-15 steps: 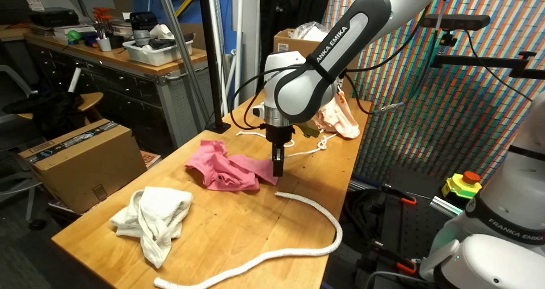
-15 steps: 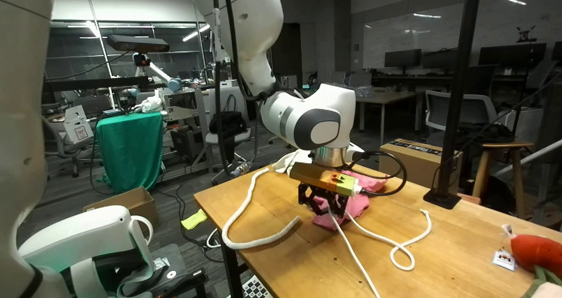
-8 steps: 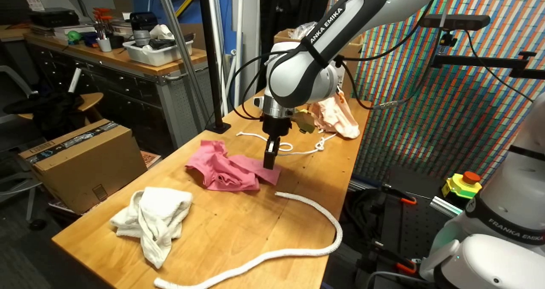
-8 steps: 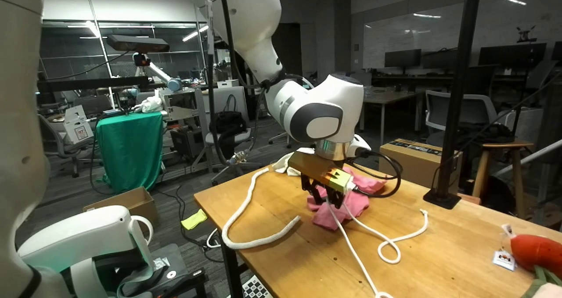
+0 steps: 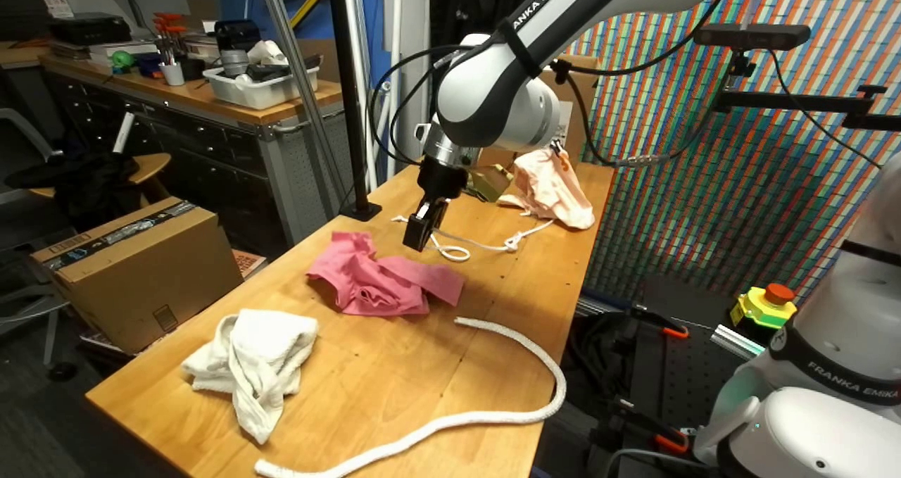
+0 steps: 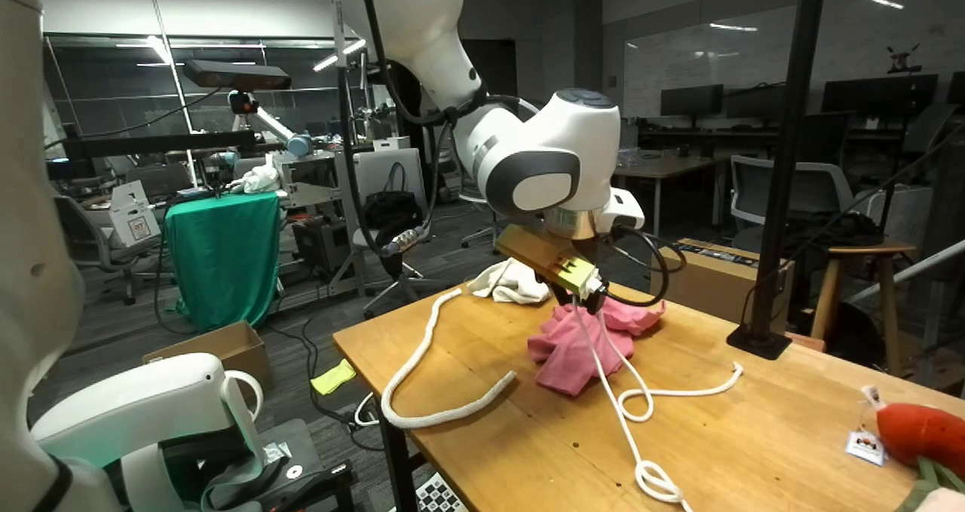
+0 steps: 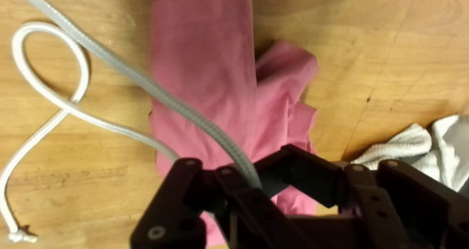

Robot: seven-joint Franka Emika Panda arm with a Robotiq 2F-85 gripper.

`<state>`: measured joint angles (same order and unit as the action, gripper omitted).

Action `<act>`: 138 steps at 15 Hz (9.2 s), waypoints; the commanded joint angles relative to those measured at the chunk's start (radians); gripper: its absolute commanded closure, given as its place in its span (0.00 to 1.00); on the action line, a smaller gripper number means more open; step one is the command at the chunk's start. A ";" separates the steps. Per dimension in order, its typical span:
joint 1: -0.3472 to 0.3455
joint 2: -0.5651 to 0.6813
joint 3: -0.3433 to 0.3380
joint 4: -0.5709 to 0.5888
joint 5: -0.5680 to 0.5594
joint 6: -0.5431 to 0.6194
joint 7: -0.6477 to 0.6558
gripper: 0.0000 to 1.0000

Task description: Spread the clothes and the objects across on the table

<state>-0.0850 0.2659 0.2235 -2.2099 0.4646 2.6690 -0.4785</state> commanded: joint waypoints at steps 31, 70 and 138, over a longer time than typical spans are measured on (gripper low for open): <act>0.964 0.078 -0.931 0.023 -0.062 0.590 0.840 0.98; 1.797 0.470 -1.917 -0.223 -0.306 -0.099 1.120 0.98; 2.490 0.418 -2.491 -0.245 -0.171 -0.763 0.025 0.00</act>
<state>2.3082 0.6054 -2.1475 -2.4619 0.2274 1.9741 -0.3182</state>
